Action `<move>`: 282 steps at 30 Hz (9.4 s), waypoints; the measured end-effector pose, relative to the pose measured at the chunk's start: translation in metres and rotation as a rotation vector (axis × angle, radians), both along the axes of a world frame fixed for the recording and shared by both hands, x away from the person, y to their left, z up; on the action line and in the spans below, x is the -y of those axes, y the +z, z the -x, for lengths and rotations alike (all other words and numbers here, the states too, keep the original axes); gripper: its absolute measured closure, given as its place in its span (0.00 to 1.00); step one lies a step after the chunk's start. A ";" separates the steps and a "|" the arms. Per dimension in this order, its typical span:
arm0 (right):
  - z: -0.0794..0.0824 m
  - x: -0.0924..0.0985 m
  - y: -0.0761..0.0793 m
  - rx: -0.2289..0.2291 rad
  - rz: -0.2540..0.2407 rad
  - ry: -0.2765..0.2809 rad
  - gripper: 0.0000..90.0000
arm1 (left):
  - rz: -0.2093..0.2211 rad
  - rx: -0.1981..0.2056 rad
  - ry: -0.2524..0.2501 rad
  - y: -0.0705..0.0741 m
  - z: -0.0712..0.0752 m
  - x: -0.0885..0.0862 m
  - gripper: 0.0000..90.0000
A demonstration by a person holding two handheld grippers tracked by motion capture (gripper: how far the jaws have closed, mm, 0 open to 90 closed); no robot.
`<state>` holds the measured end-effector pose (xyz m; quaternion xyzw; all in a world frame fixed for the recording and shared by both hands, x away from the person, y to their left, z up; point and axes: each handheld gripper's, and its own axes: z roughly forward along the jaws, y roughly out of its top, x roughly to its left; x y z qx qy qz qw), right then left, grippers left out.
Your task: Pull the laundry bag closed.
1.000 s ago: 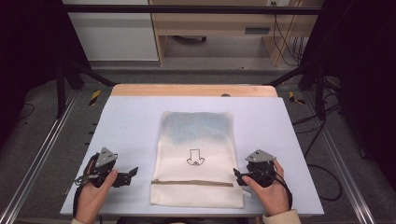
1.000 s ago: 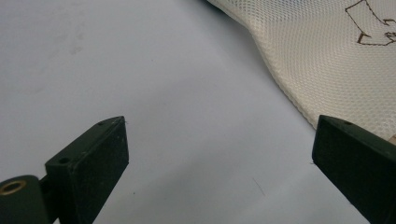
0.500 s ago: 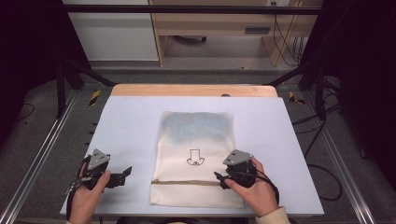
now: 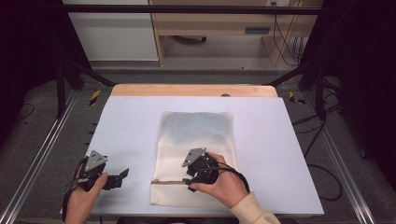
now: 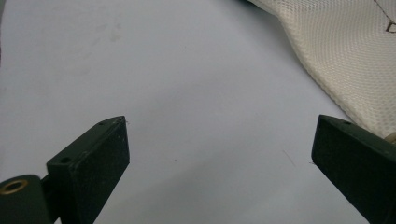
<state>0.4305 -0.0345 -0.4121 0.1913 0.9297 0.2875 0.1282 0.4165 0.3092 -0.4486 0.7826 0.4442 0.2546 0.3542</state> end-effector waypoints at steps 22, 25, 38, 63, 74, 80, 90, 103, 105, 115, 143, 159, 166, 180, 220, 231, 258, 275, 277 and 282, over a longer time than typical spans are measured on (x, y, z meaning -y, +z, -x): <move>-0.006 -0.048 -0.001 -0.091 0.051 0.112 0.66 | 0.017 -0.021 0.047 -0.003 -0.005 -0.014 0.05; -0.006 -0.050 -0.001 -0.091 0.051 0.126 0.70 | 0.019 -0.019 0.044 -0.002 -0.005 -0.015 0.05; -0.009 -0.065 -0.004 -0.105 0.061 0.150 0.78 | 0.031 -0.012 0.044 -0.002 -0.005 -0.015 0.06; -0.015 -0.102 -0.021 -0.145 0.042 0.195 0.80 | 0.031 -0.028 0.030 -0.001 -0.005 -0.013 0.06; -0.021 -0.108 -0.030 -0.181 0.054 0.179 0.81 | 0.025 -0.029 0.020 -0.001 -0.004 -0.011 0.06; -0.020 -0.111 -0.033 -0.194 0.068 0.175 0.83 | 0.028 -0.029 0.016 -0.001 -0.004 -0.011 0.06; -0.019 -0.112 -0.031 -0.201 0.080 0.184 0.91 | 0.041 -0.031 0.011 0.000 -0.002 -0.009 0.06; -0.021 -0.113 -0.005 -0.189 0.104 0.215 0.91 | 0.079 -0.030 -0.032 0.004 0.005 -0.002 0.06; -0.020 -0.112 -0.002 -0.189 0.103 0.220 0.91 | 0.102 -0.028 -0.041 0.005 0.007 0.001 0.06; -0.019 -0.109 0.001 -0.186 0.087 0.234 0.91 | 0.156 -0.067 -0.133 0.005 0.017 0.018 0.08; -0.022 -0.105 0.006 -0.200 0.058 0.243 0.91 | 0.264 -0.140 -0.291 -0.008 0.027 0.070 0.29; -0.022 -0.102 0.015 -0.186 0.041 0.247 0.91 | 0.261 -0.193 -0.320 -0.017 0.022 0.082 0.43; -0.021 -0.102 0.015 -0.184 0.044 0.250 0.91 | 0.304 -0.215 -0.361 -0.020 0.013 0.084 0.50; -0.021 -0.102 0.016 -0.184 0.030 0.246 0.91 | 0.340 -0.265 -0.397 -0.028 0.001 0.087 0.60; -0.019 -0.086 0.002 -0.151 0.053 0.263 0.91 | 0.280 -0.261 -0.388 -0.029 -0.004 0.090 0.91; -0.020 -0.073 -0.004 -0.137 0.043 0.244 0.91 | 0.274 -0.249 -0.383 -0.027 -0.004 0.089 0.92; -0.022 -0.059 -0.010 -0.146 0.023 0.221 0.91 | 0.255 -0.232 -0.394 -0.023 -0.003 0.090 0.91; -0.021 -0.051 -0.011 -0.151 0.031 0.206 0.91 | 0.261 -0.233 -0.403 -0.023 -0.001 0.092 0.91; -0.021 -0.050 -0.011 -0.150 0.038 0.203 0.91 | 0.262 -0.235 -0.404 -0.023 -0.001 0.092 0.91; -0.022 -0.047 -0.011 -0.156 0.043 0.198 0.91 | 0.261 -0.236 -0.408 -0.023 -0.001 0.092 0.91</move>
